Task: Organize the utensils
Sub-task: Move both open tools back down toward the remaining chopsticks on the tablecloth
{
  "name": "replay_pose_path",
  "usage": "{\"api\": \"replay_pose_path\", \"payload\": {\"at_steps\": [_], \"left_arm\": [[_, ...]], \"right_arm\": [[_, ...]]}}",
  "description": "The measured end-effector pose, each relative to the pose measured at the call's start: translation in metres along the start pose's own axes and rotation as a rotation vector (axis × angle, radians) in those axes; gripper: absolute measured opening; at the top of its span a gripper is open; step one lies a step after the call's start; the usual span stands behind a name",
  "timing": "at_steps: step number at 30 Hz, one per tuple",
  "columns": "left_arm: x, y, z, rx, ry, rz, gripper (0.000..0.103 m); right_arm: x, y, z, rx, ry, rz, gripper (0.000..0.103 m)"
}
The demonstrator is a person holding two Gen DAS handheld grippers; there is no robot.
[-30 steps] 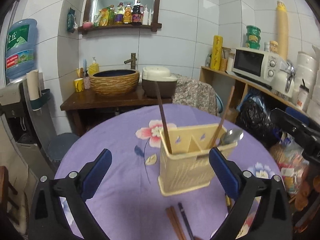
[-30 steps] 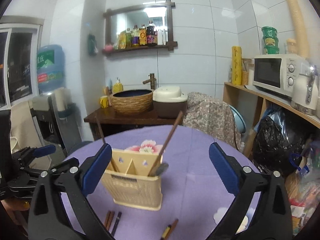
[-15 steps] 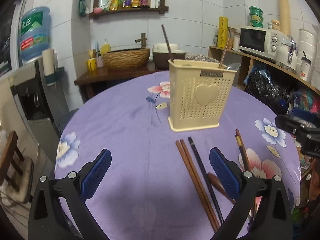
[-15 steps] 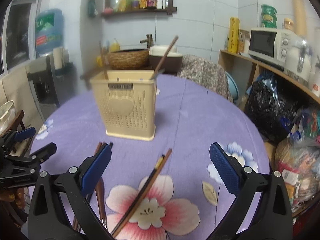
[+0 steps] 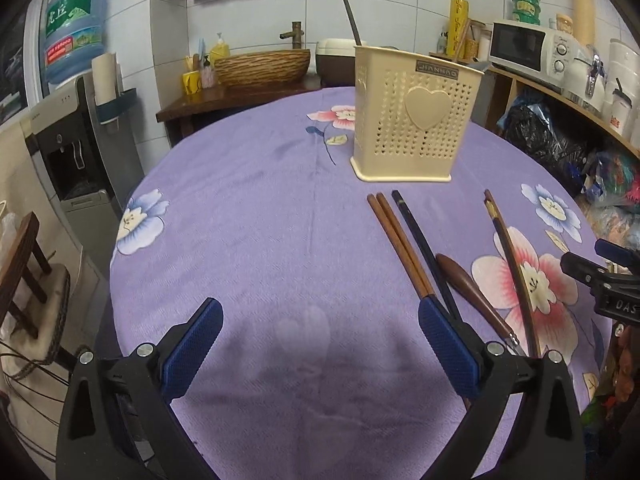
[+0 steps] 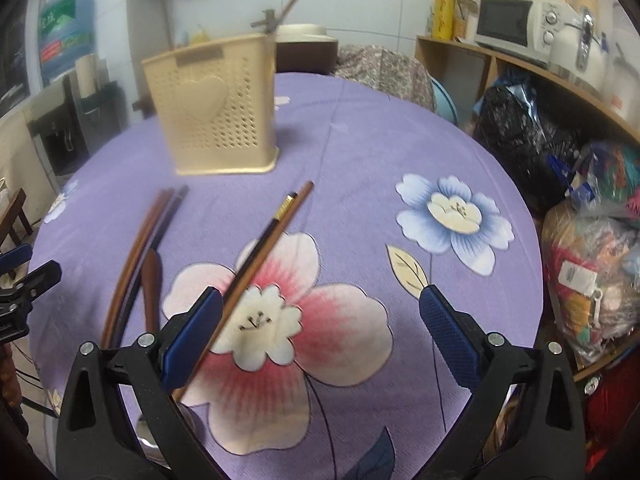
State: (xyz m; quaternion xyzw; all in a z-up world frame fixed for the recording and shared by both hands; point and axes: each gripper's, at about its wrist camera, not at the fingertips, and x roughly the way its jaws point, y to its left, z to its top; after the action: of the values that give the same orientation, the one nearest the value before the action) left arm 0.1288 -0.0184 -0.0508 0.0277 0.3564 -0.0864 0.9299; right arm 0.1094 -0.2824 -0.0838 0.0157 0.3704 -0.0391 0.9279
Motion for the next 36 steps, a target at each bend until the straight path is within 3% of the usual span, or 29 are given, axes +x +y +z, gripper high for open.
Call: {"api": "replay_pose_path", "payload": {"at_steps": [10, 21, 27, 32, 36], "left_arm": [[0.009, -0.023, -0.006, 0.046, 0.062, -0.071, 0.071], [0.013, -0.026, -0.009, 0.040, 0.081, -0.079, 0.070], [0.013, -0.028, -0.010, 0.041, 0.088, -0.081, 0.070], [0.014, -0.033, -0.010, 0.036, 0.092, -0.096, 0.070], [0.015, -0.042, -0.012, 0.065, 0.098, -0.097, 0.070]], "right_arm": [[0.004, 0.021, -0.005, -0.059, 0.054, 0.039, 0.097], [0.021, 0.042, -0.010, -0.113, 0.123, 0.016, 0.097], [0.026, 0.012, -0.006, -0.088, 0.144, -0.116, 0.097], [0.016, -0.001, -0.008, 0.006, 0.112, -0.060, 0.097], [0.016, 0.023, -0.008, -0.079, 0.117, -0.026, 0.097]]}}
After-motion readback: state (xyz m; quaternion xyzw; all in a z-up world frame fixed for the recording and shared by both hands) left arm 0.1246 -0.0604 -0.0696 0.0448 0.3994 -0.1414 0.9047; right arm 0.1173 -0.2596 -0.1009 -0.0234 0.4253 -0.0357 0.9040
